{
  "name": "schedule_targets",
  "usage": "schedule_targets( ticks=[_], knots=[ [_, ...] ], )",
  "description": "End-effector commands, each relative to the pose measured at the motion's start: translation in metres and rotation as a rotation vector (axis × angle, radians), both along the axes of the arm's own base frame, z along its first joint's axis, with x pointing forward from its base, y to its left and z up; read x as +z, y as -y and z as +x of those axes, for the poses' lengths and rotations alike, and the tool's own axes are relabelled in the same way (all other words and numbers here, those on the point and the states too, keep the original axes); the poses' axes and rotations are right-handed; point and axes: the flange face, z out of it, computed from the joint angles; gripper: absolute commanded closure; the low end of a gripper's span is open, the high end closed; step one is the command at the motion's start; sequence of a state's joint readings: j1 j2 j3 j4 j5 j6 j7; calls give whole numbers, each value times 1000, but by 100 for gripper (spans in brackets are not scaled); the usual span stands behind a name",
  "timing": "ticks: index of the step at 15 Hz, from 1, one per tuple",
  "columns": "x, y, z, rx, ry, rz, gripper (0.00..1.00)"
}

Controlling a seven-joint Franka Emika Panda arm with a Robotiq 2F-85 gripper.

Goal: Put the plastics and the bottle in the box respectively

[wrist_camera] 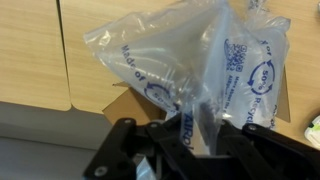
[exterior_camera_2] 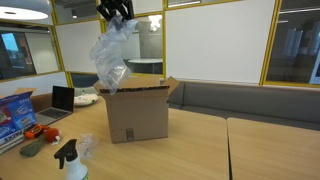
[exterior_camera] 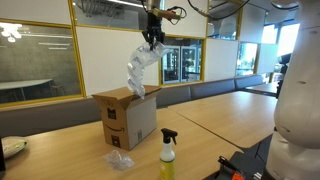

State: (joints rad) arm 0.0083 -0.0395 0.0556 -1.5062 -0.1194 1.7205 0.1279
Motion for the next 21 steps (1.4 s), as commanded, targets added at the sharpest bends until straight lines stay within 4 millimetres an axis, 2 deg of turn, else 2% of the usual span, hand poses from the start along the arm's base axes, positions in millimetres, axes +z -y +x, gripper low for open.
schedule_targets(
  ticks=[1, 6, 10, 14, 19, 20, 21],
  knots=[
    [0, 1, 45, 2, 64, -12, 87],
    [-30, 6, 106, 15, 104, 6, 87],
    [-71, 12, 146, 23, 67, 35, 87],
    [-119, 21, 171, 34, 4, 71, 87],
    [-175, 35, 190, 42, -85, 102, 87],
    [-183, 38, 192, 41, -103, 109, 62],
    [-191, 41, 194, 39, -118, 118, 61]
  ],
)
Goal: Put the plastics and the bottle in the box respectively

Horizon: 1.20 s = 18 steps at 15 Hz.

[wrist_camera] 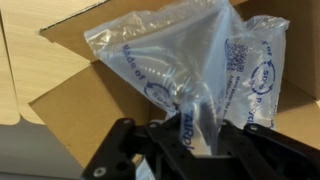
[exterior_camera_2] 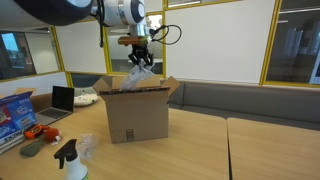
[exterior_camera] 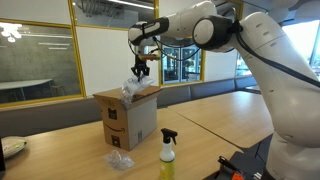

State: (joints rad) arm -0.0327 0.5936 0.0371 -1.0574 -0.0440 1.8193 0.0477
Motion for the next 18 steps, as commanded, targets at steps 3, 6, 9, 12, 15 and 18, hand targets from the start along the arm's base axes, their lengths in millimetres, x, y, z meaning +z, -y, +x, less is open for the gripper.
schedule_targets(
  ticks=[3, 6, 9, 12, 15, 18],
  knots=[
    [-27, 17, 13, 12, -74, 52, 40],
    [-40, 27, 15, 2, -108, 64, 18],
    [-45, 38, 14, -10, -133, 71, 0],
    [-36, 42, 6, -31, -150, 63, 0],
    [-13, 25, -7, -30, -159, 48, 0],
    [15, -2, -21, -8, -137, 36, 0]
  ],
)
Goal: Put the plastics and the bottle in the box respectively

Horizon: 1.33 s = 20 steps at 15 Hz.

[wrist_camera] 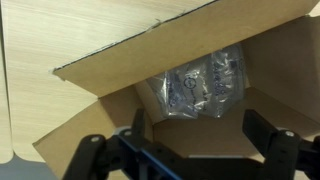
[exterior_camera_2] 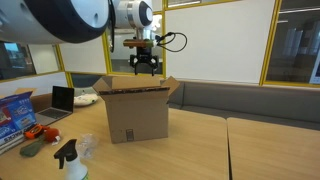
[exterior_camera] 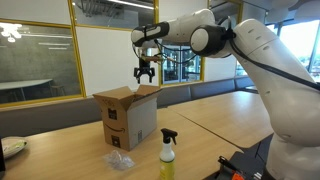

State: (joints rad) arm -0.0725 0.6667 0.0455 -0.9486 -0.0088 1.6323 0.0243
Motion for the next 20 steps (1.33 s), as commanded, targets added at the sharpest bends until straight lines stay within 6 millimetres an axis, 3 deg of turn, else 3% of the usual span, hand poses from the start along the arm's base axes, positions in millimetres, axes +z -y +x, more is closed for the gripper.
schedule_targets(
  ticks=[1, 5, 10, 15, 20],
  knots=[
    [45, -37, -24, 17, 26, -12, 0],
    [76, -91, -56, 66, 36, -1, 0],
    [71, -164, -105, 172, -21, 12, 0],
    [36, -230, -155, 294, -116, 52, 0],
    [-25, -274, -184, 365, -200, 87, 0]
  ],
)
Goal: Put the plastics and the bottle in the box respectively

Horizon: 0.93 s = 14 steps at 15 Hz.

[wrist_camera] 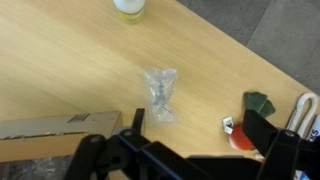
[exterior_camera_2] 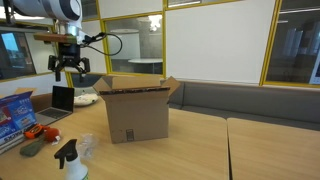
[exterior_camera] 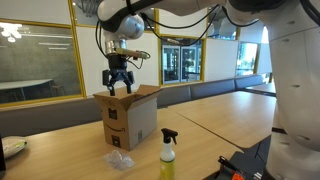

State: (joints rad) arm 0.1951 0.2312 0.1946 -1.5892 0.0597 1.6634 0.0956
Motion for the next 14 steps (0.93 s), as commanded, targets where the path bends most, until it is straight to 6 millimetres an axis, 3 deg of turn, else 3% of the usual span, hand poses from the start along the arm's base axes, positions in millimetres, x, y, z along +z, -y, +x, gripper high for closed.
schedule_targets(
  ticks=[1, 6, 14],
  knots=[
    [-40, -18, -20, 24, -30, 47, 0],
    [-114, -33, -16, 13, -50, 66, 0],
    [-210, -50, 12, -56, 53, 88, 0]
  ],
)
